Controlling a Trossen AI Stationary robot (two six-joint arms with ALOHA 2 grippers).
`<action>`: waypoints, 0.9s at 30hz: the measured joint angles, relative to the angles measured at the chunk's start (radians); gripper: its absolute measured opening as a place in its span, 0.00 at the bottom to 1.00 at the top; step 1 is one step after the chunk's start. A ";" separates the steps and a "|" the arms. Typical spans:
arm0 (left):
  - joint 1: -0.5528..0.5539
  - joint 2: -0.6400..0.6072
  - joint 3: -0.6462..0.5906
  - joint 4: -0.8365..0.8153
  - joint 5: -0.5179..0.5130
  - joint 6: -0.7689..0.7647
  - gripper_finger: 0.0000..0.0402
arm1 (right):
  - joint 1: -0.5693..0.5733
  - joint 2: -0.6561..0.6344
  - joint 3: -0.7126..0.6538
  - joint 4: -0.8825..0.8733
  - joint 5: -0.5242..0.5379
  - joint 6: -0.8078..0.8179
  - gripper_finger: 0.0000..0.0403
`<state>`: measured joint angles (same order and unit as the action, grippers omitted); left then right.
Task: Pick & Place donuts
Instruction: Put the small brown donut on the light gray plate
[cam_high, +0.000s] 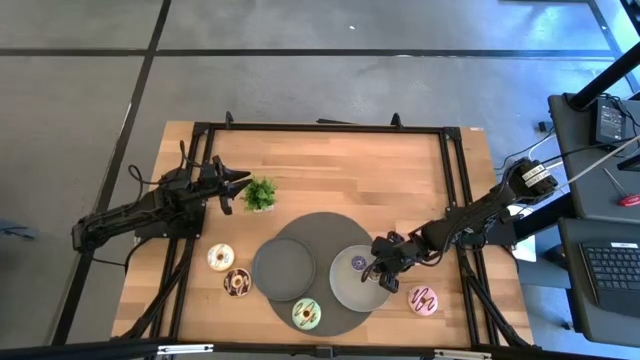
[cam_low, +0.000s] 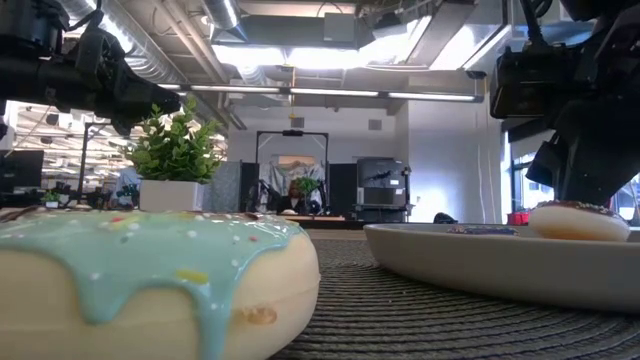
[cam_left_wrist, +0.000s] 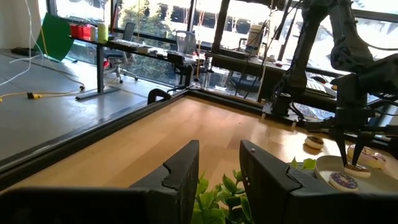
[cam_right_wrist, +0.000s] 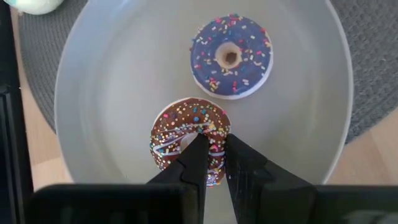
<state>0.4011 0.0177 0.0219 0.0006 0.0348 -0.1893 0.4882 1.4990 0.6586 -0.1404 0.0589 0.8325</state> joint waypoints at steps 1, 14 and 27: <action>0.000 0.000 0.000 0.000 0.000 0.000 0.28 | 0.000 0.000 0.000 0.007 0.000 0.000 0.13; 0.000 0.000 0.000 0.000 0.000 0.000 0.28 | 0.000 0.000 0.000 0.006 0.000 0.000 0.13; 0.000 0.000 0.000 0.000 0.000 0.000 0.28 | 0.000 0.000 0.000 0.006 -0.006 -0.003 0.13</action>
<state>0.4011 0.0177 0.0219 0.0009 0.0349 -0.1890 0.4881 1.4986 0.6582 -0.1347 0.0532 0.8293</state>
